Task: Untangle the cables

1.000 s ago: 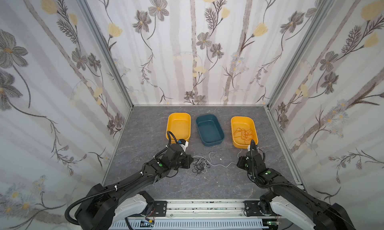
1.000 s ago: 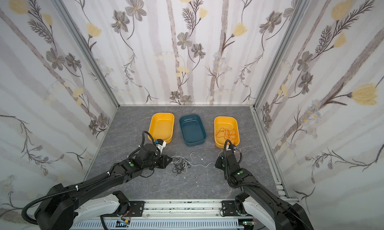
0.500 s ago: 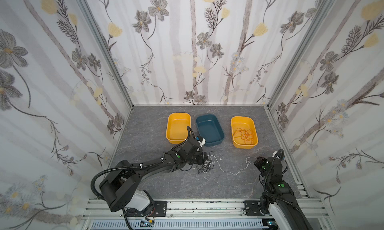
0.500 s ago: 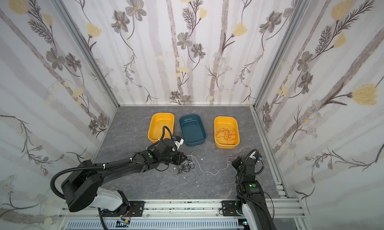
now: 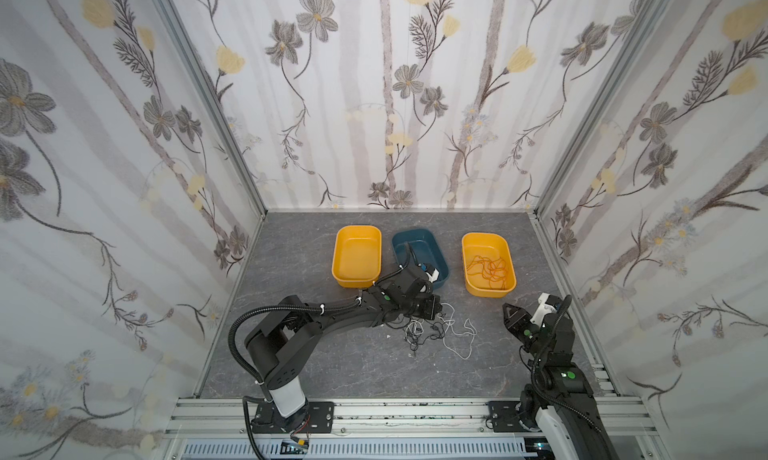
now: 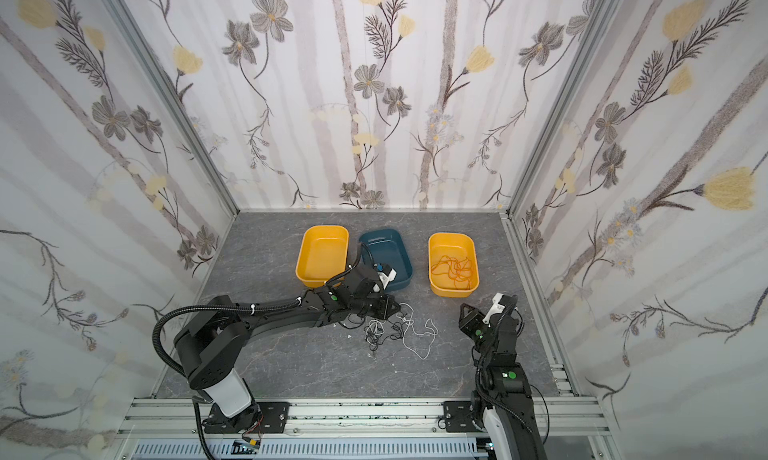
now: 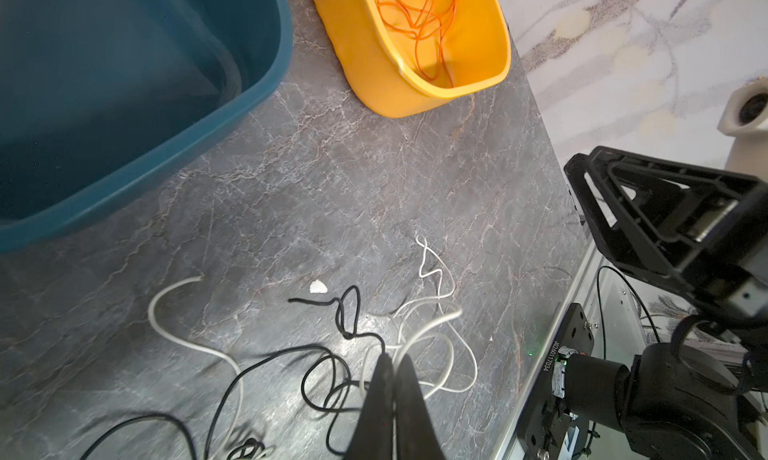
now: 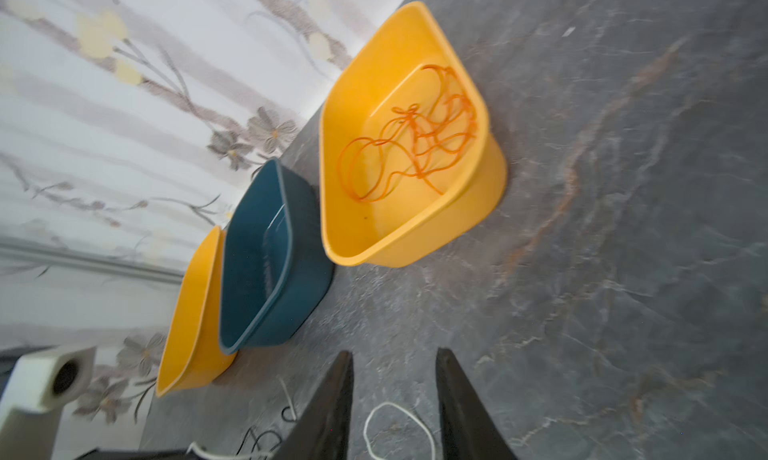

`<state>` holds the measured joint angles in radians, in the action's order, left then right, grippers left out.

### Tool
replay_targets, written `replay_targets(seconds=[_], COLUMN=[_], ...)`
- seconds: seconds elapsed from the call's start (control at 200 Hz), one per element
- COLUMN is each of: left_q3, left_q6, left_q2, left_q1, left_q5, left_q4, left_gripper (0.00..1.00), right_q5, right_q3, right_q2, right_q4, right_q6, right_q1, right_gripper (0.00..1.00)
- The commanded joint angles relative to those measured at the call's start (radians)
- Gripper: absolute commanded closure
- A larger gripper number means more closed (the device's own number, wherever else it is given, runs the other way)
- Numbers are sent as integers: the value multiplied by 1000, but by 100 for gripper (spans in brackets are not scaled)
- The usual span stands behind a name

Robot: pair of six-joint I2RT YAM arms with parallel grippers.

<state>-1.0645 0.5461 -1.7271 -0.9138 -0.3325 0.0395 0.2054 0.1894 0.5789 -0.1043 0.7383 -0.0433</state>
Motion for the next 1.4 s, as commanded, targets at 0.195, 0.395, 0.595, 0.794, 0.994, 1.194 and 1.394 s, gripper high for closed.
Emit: replay_targets(seconds=[0.195, 0.395, 0.595, 0.794, 0.994, 1.194, 1.394], left_q3=[-42, -48, -38, -30, -15, -4, 35], left_q6=[-34, -46, -56, -77, -81, -93, -77], left_q2=[-14, -1, 14, 30, 44, 53, 65], left_q1=[-7, -6, -5, -8, -8, -16, -9], left_q5=[-33, -43, -49, -86, -120, -143, -110], left_q4=[-15, -29, -36, -35, -13, -6, -9], left_gripper=[100, 100, 100, 100, 100, 100, 83], right_q5=[254, 261, 99, 63, 49, 29, -37], right_q3=[-11, 7, 24, 46, 64, 72, 33], right_q2=[139, 281, 326, 375, 454, 504, 449], right_q4=[288, 390, 336, 341, 419, 480, 485], right_q6=[-56, -70, -126, -199, -239, -239, -237], right_q1=[-229, -354, -403, -411, -443, -467, -485], right_gripper=[65, 66, 65, 64, 65, 84, 100])
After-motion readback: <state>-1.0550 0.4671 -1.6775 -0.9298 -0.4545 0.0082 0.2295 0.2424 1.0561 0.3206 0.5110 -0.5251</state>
